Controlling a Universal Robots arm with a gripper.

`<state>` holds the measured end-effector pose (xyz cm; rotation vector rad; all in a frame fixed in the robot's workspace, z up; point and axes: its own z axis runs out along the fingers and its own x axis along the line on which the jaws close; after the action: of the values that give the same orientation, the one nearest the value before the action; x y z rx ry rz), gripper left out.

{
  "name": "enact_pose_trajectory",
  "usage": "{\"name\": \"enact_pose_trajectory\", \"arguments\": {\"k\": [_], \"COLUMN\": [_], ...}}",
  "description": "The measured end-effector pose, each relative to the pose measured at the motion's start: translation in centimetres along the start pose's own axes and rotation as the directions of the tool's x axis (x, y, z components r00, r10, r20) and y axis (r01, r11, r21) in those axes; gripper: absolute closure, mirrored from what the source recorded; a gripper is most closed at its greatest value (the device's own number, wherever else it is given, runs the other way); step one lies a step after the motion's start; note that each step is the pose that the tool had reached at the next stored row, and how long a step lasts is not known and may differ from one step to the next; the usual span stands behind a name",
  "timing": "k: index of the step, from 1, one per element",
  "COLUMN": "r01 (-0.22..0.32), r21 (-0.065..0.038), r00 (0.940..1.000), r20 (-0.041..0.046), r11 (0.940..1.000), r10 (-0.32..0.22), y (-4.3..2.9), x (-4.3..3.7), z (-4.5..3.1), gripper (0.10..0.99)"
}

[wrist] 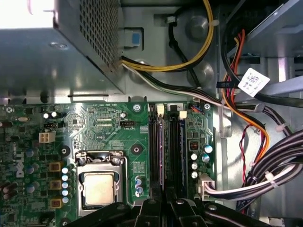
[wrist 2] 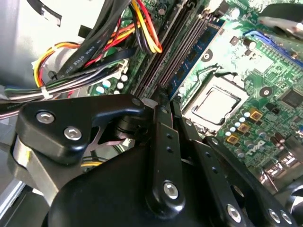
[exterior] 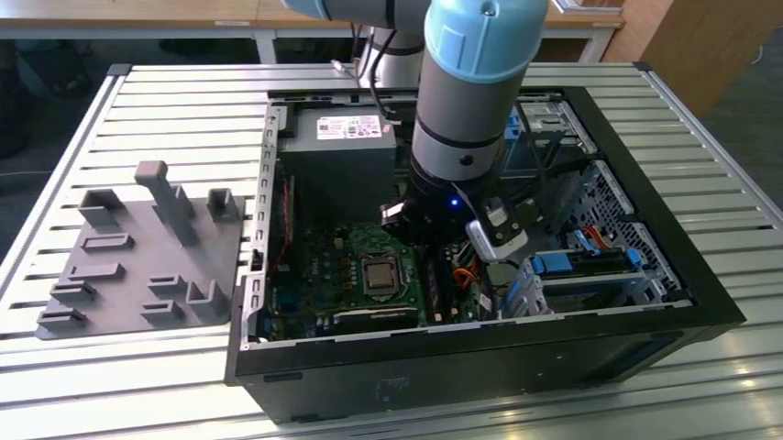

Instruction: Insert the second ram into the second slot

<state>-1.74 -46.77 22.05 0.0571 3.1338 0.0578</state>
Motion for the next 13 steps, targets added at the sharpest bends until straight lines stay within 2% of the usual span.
{"name": "enact_pose_trajectory", "arguments": {"k": [13], "r01": [0.000], "r21": [0.001], "r00": [1.0000], "r20": [0.0000], "r11": [1.0000], "r10": [0.000], "y": [-0.04], "x": [0.00], "z": [0.94], "gripper": [0.945]}}
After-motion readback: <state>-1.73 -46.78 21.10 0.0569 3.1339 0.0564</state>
